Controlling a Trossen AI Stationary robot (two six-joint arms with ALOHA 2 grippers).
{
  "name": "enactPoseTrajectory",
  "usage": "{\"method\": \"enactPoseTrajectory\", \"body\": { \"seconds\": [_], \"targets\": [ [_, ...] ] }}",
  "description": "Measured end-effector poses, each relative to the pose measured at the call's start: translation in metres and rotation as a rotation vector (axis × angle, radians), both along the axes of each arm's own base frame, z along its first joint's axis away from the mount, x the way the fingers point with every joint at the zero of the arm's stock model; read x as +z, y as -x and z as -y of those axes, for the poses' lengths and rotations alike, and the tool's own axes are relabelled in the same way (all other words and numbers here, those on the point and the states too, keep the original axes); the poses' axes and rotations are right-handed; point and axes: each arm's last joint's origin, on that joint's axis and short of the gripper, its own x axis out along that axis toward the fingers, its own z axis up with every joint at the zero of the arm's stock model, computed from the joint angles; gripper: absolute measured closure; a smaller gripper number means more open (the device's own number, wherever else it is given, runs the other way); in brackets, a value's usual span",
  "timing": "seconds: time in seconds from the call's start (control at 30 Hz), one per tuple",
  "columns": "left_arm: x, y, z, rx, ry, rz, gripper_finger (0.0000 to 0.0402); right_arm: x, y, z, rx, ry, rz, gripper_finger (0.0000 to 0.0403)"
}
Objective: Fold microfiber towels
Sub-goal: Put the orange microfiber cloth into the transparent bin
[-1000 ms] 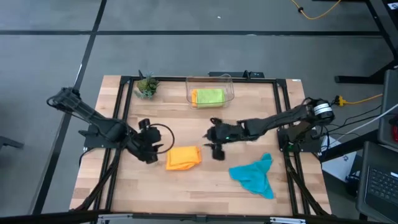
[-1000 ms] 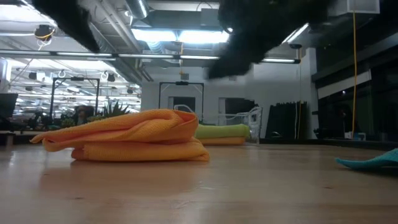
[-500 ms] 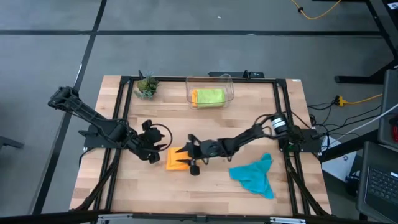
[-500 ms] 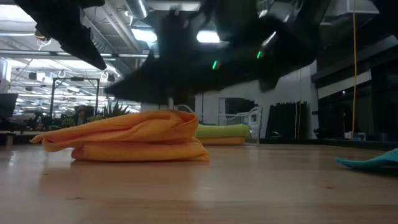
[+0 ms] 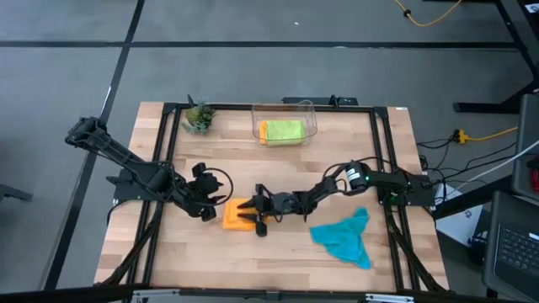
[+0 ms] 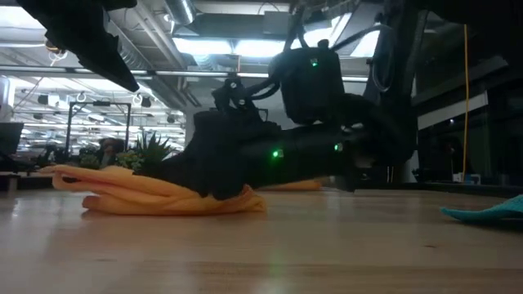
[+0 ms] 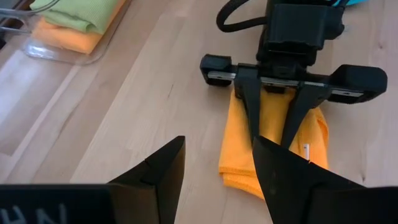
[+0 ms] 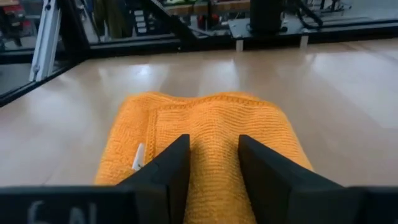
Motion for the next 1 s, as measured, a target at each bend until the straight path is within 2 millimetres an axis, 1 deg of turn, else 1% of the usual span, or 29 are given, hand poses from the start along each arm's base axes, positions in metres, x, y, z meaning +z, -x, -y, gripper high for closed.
{"method": "enactPoseTrajectory", "body": {
  "seconds": [0.07,0.13,0.17,0.2,0.27,0.33,0.4,0.43,0.5,0.53,0.63,0.7,0.77,0.87,1.0],
  "targets": [
    [0.000,0.000,0.000,0.000,0.000,-0.001,0.0221,0.010,0.001,0.000,0.020,0.003,-0.004,0.0265],
    [0.000,0.000,0.000,0.000,0.001,-0.001,0.0221,0.025,0.003,0.001,0.026,0.021,-0.015,0.0264],
    [0.000,0.000,0.000,0.000,0.001,-0.001,0.0221,0.037,0.006,0.003,0.025,0.022,-0.013,0.0264],
    [0.000,0.000,0.000,0.000,0.001,-0.001,0.0221,0.054,0.007,0.005,0.025,0.018,0.004,0.0264],
    [0.000,0.000,0.000,-0.001,0.001,-0.002,0.0221,0.086,0.016,0.010,0.014,0.009,0.026,0.0264],
    [0.000,0.000,0.000,0.000,0.001,-0.002,0.0221,0.111,0.029,0.017,0.003,0.008,0.017,0.0265],
    [0.000,0.000,0.000,0.005,0.007,0.003,0.0221,0.131,0.046,0.023,-0.011,-0.008,-0.018,0.0265],
    [0.000,0.000,0.000,0.018,0.021,0.008,0.0221,0.143,0.055,0.025,-0.017,-0.033,-0.024,0.0265],
    [-0.001,-0.002,0.001,0.043,0.054,0.023,0.0221,0.158,0.074,0.030,-0.033,-0.108,-0.055,0.0266],
    [-0.001,-0.003,0.002,0.046,0.066,0.029,0.0221,0.163,0.083,0.032,-0.045,-0.159,-0.079,0.0266],
    [-0.004,-0.008,0.006,0.031,0.098,0.030,0.0221,0.160,0.110,0.036,-0.068,-0.306,-0.188,0.0266],
    [-0.006,-0.012,0.008,0.029,0.107,0.040,0.0221,0.163,0.123,0.038,-0.067,-0.383,-0.185,0.0266],
    [-0.008,-0.017,0.010,0.029,0.116,0.056,0.0221,0.164,0.134,0.039,-0.069,-0.409,-0.181,0.0266],
    [-0.013,-0.026,0.015,0.028,0.128,0.077,0.0221,0.155,0.143,0.038,-0.080,-0.452,-0.223,0.0266],
    [-0.025,-0.038,0.022,0.028,0.127,0.076,0.0221,0.146,0.144,0.035,-0.110,-0.580,-0.264,0.0262]
  ]
}}
